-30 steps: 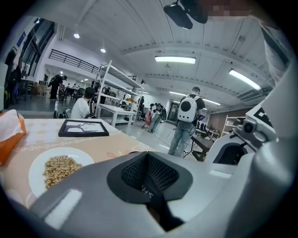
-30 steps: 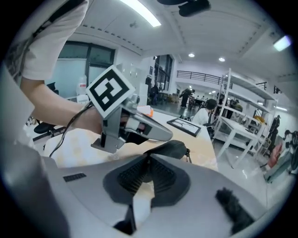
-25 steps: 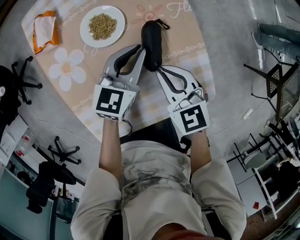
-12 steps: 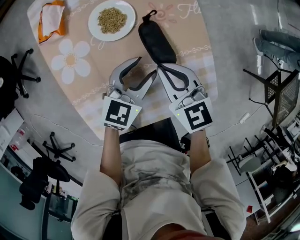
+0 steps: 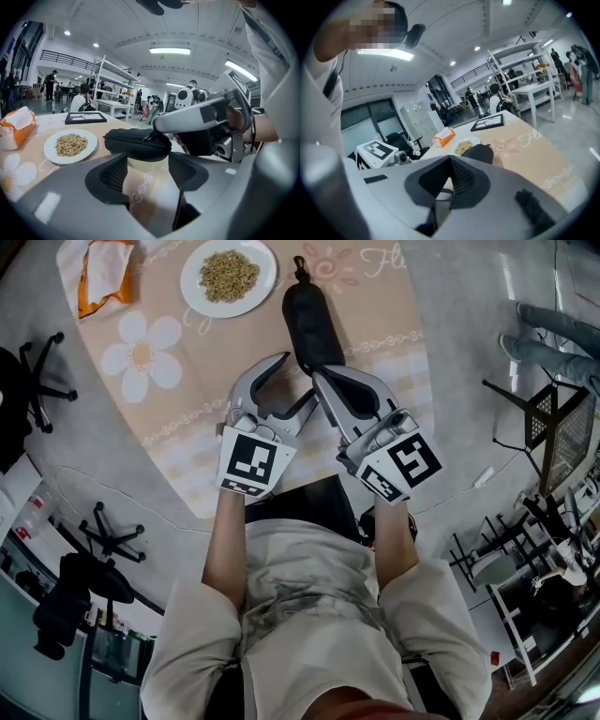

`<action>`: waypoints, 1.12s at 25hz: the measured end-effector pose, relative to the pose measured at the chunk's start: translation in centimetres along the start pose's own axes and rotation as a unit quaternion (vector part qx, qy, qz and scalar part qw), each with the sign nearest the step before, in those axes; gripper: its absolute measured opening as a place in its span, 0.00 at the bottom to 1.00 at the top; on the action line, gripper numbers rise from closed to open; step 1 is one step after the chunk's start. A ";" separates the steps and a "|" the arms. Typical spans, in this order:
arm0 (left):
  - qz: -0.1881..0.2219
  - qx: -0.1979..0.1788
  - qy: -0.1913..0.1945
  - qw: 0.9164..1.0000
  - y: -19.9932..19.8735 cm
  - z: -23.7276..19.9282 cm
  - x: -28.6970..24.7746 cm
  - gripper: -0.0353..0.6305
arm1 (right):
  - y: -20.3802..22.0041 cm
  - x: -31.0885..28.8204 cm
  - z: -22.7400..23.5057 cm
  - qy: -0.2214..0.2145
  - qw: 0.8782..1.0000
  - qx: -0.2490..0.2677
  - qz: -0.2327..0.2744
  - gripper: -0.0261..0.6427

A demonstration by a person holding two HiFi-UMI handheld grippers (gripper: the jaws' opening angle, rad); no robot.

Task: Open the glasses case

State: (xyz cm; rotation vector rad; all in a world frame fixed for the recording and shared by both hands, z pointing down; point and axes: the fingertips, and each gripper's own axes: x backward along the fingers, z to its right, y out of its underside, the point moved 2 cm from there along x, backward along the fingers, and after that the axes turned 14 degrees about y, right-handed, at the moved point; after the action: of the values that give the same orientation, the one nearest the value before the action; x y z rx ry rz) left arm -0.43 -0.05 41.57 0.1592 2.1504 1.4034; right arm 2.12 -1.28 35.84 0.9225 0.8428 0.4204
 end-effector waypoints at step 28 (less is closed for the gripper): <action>0.030 -0.060 -0.040 0.997 -4.0 -1.5 -2.0 0.22 | 4.5 3.8 5.8 0.073 0.964 -0.252 0.031 0.06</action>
State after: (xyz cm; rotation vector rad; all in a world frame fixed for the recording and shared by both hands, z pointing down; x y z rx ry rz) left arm 1.30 -3.88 39.28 0.2333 2.0062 1.5291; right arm 9.13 0.59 39.74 0.4484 0.7902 0.7257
